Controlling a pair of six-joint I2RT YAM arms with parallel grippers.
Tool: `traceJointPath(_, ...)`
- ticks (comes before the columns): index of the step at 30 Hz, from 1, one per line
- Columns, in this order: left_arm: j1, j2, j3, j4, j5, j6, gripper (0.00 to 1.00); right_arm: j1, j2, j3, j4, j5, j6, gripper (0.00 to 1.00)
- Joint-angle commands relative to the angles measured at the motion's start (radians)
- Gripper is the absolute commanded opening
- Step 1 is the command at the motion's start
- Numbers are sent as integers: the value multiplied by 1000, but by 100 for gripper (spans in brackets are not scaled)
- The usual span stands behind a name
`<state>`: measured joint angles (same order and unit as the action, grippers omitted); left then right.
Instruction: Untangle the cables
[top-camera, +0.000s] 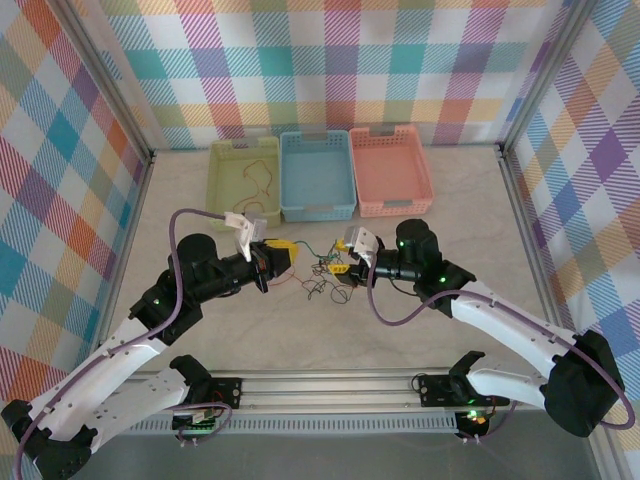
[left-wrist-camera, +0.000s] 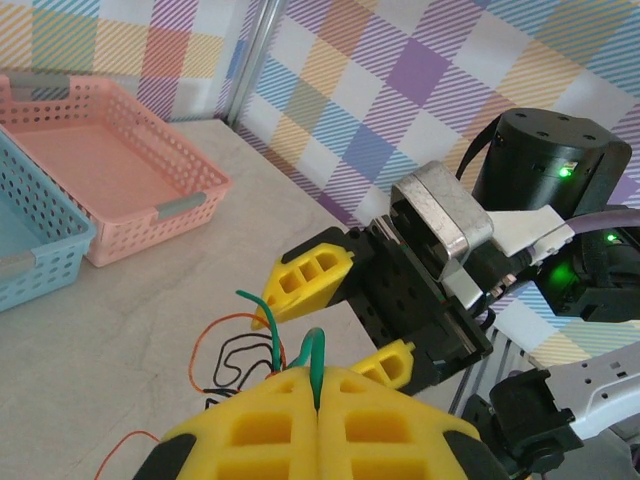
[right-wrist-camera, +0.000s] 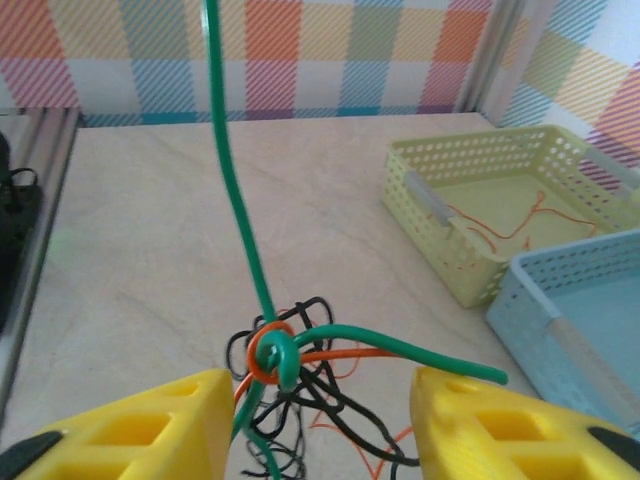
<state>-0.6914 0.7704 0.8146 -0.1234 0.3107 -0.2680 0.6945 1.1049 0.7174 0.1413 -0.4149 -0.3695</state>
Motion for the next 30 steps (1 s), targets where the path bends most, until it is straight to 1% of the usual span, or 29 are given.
traceJointPath(1, 6, -8, 25, 16, 23, 18, 0, 10, 0, 35, 64, 88, -32, 46)
traceJointPath(2, 6, -7, 24, 16, 25, 18, 0, 11, -3, 37, 66, 91, -33, 45)
traceJointPath(6, 5, -5, 23, 12, 27, 17, 0, 10, 5, 62, 34, 77, -26, 37)
traceJointPath(8, 6, 1, 22, 9, 31, 18, 0, 9, 9, 68, 34, 68, -3, 29)
traceJointPath(10, 6, 7, 20, 10, 36, 16, 0, 10, 15, 72, 46, 62, 32, 17)
traceJointPath(12, 5, 11, 17, 11, 45, 13, 0, 11, 24, 81, 49, 56, 55, 9)
traceJointPath(16, 5, 18, 17, 2, 58, 15, 0, 10, 45, 100, 33, 95, 94, 2)
traceJointPath(20, 5, 24, 20, -10, 58, 16, 0, 5, 61, 103, 36, 158, 142, 0)
traceJointPath(23, 4, 27, 18, -18, 70, 19, 0, -20, 75, 111, 17, 158, 206, 0)
traceJointPath(25, 5, 24, 17, -29, 71, 23, 0, -55, 78, 107, 13, 122, 261, 0)
traceJointPath(26, 4, 23, 14, -34, 75, 27, 0, -71, 71, 99, 24, 104, 324, 0)
traceJointPath(28, 5, 20, 14, -46, 81, 31, 0, -96, 59, 78, 45, 74, 389, 0)
traceJointPath(30, 6, 18, 8, -53, 86, 30, 0, -114, 48, 71, 47, 34, 429, 0)
